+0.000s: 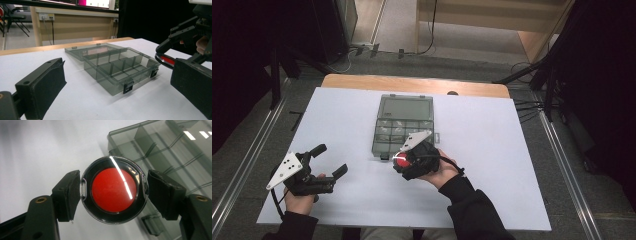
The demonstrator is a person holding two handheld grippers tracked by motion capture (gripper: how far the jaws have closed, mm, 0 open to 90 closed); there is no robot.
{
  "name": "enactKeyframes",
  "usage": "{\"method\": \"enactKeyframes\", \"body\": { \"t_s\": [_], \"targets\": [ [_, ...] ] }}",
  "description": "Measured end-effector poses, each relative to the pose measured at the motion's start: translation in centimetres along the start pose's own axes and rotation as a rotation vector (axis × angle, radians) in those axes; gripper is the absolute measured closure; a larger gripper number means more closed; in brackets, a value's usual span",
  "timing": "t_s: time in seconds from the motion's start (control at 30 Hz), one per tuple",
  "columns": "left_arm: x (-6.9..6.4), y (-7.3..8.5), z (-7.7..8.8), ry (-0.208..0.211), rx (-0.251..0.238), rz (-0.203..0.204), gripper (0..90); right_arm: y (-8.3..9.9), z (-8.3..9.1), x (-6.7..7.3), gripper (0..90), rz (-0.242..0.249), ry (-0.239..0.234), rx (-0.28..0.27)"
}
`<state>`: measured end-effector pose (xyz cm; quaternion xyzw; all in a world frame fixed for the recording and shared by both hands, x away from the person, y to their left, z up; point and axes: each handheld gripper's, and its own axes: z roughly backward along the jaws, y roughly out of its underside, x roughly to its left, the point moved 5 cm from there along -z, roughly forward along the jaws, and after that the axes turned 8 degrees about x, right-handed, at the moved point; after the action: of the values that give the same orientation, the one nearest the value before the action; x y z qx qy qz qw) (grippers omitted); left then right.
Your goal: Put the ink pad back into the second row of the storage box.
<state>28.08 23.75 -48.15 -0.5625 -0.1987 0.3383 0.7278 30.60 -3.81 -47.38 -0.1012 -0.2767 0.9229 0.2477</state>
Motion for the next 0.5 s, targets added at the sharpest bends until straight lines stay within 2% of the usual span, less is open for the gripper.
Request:
{"method": "enactKeyframes", "body": {
  "t_s": [0.17,0.5],
  "targets": [
    [0.0,0.0,0.0,-0.001,0.001,0.000,0.0,-0.5,0.1,-0.8,30.9,-0.004,0.004,0.000],
    [0.0,0.0,0.0,0.002,-0.003,0.003,0.0,-1.2,-0.5,-3.3,30.9,-0.062,0.035,0.033]
  ]
}}
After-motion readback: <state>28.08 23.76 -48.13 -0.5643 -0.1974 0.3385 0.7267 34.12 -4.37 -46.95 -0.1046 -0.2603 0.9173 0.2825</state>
